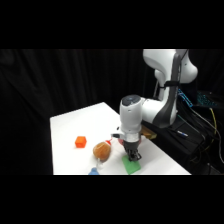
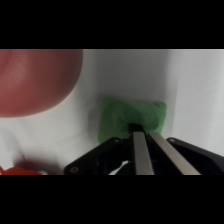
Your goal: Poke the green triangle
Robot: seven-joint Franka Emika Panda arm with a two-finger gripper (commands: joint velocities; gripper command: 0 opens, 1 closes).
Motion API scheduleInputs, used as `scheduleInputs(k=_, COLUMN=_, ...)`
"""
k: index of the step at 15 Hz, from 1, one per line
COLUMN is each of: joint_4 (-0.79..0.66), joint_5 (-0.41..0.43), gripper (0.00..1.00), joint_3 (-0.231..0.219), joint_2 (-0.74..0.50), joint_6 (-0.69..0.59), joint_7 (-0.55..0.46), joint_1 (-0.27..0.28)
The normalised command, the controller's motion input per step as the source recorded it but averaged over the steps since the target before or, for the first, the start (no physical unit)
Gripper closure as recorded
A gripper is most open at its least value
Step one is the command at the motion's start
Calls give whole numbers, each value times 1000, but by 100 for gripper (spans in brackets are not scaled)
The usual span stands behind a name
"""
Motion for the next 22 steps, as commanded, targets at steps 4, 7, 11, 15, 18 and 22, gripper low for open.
scheduleInputs(k=4, joint_4=123, joint_5=117, gripper=96, joint_3=9, joint_2=243, joint_6=-42, joint_7=-148, joint_1=31)
scheduleInputs(k=7, joint_4=-76, joint_5=99, gripper=96, joint_3=15, joint_2=-188, joint_6=-153, joint_7=-109, joint_1=56)
scheduleInputs(k=11, joint_4=-149, joint_5=64, gripper=71, joint_3=-4, joint_2=-445, joint_6=-268, joint_7=-56, joint_1=74)
scheduleInputs(k=15, joint_4=-89, joint_5=59, gripper=46, joint_3=-7, joint_2=-430, joint_6=-295, joint_7=-34, joint_1=35)
scheduleInputs(k=18, joint_4=-65, joint_5=35, gripper=12, joint_3=-15, joint_2=-412, joint_6=-263, joint_7=-16, joint_1=15)
scheduleInputs(k=22, joint_4=-46, joint_5=-16, gripper=0, joint_3=-21, joint_2=-407, joint_6=-251, joint_7=37, joint_1=3)
